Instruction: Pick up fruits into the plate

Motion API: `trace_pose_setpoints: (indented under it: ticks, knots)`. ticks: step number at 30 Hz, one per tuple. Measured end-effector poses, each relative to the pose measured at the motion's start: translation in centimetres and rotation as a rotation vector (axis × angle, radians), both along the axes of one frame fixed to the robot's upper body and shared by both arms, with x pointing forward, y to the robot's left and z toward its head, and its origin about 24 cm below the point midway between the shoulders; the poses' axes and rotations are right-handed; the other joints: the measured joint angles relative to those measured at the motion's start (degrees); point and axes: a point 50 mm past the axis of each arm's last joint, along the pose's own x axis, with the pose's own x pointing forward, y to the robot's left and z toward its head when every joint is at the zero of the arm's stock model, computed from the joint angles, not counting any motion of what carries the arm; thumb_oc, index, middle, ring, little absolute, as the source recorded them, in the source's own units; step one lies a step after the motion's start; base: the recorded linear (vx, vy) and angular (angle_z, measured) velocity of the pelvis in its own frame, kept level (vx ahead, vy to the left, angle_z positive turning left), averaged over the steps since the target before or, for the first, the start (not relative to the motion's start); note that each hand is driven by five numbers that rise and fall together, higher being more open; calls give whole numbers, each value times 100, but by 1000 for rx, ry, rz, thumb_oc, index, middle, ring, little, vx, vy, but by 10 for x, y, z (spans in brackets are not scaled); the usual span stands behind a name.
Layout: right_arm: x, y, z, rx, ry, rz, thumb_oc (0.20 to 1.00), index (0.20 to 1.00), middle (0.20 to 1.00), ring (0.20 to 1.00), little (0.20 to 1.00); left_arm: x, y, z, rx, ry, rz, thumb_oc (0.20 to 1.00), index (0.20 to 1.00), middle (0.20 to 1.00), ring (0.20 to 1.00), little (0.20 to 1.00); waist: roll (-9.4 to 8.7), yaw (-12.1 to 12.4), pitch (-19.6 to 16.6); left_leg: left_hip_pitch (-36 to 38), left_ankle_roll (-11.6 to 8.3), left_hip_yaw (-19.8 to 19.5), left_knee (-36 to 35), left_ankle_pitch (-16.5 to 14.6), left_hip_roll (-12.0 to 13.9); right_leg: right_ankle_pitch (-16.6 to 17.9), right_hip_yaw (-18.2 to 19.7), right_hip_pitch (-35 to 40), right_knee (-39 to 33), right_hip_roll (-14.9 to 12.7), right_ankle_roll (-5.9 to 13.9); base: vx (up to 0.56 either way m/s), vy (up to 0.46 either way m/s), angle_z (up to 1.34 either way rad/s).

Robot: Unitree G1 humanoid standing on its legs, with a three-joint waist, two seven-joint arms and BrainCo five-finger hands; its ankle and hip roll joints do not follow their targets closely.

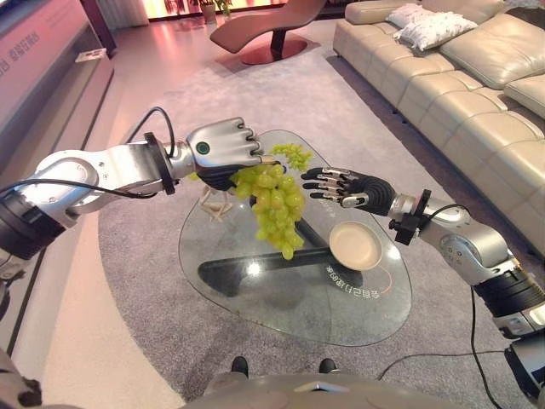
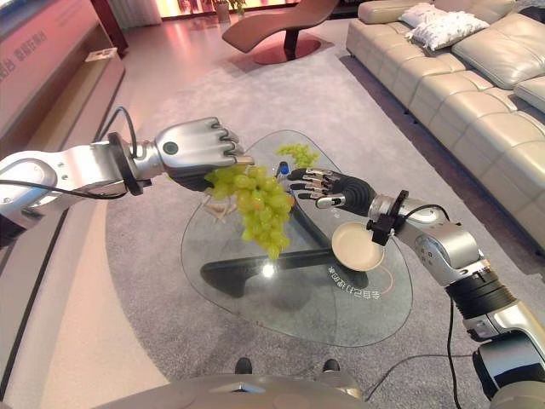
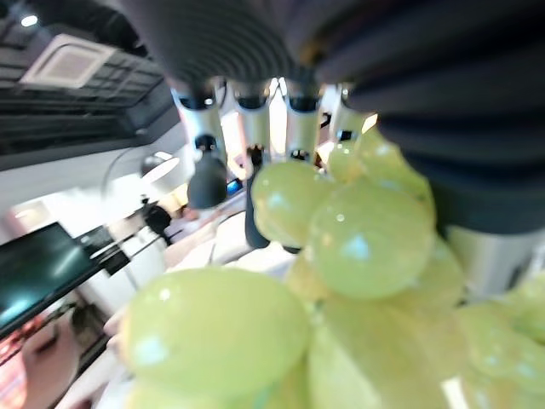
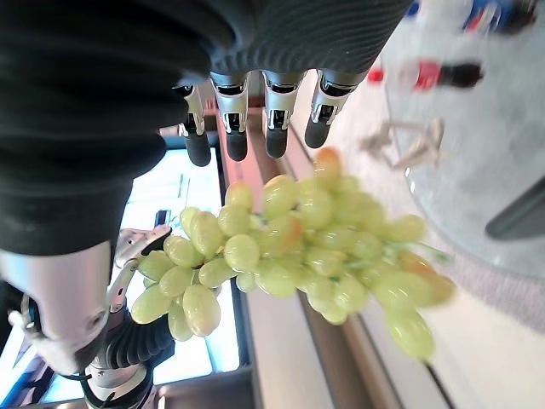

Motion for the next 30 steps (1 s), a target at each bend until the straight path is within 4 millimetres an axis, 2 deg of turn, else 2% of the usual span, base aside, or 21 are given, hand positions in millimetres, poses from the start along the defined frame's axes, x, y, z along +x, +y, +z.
trace_pose_setpoints:
  ticks: [5, 17, 23, 30]
  knots:
    - [-3, 13, -1, 19, 40, 55, 1000, 1000, 1000, 1000, 1000, -7, -16, -1, -35, 29, -81, 200, 200, 200, 200, 200, 44, 45, -102, -5, 4, -19, 0, 12, 0, -1, -23, 5, 0, 0, 1, -15, -6, 1]
    - [-9, 33, -6, 68, 85, 125, 1000, 1000, 1000, 1000, 1000, -14, -31, 6, -64, 49, -143, 200, 200, 200, 200, 200, 44, 80, -200, -10, 3, -86, 0, 17, -2, -5, -115, 47, 0, -1, 8, 4, -5, 2]
    - [-11, 45, 1, 62, 73, 189, 1000, 1000, 1000, 1000, 1000, -15, -33, 10, -80, 60, -148, 200, 200, 200, 200, 200, 48, 67, -227, -6, 3, -98, 1, 17, -4, -11, -115, 56, 0, -1, 15, 0, 0, 0]
    - [-14, 50, 2, 86, 87, 219, 1000, 1000, 1000, 1000, 1000, -13, -32, 11, -80, 61, -121, 200, 200, 200, 200, 200, 53, 76, -243, -4, 4, -98, 1, 17, -4, -12, -111, 57, 0, -2, 16, 0, 0, 0]
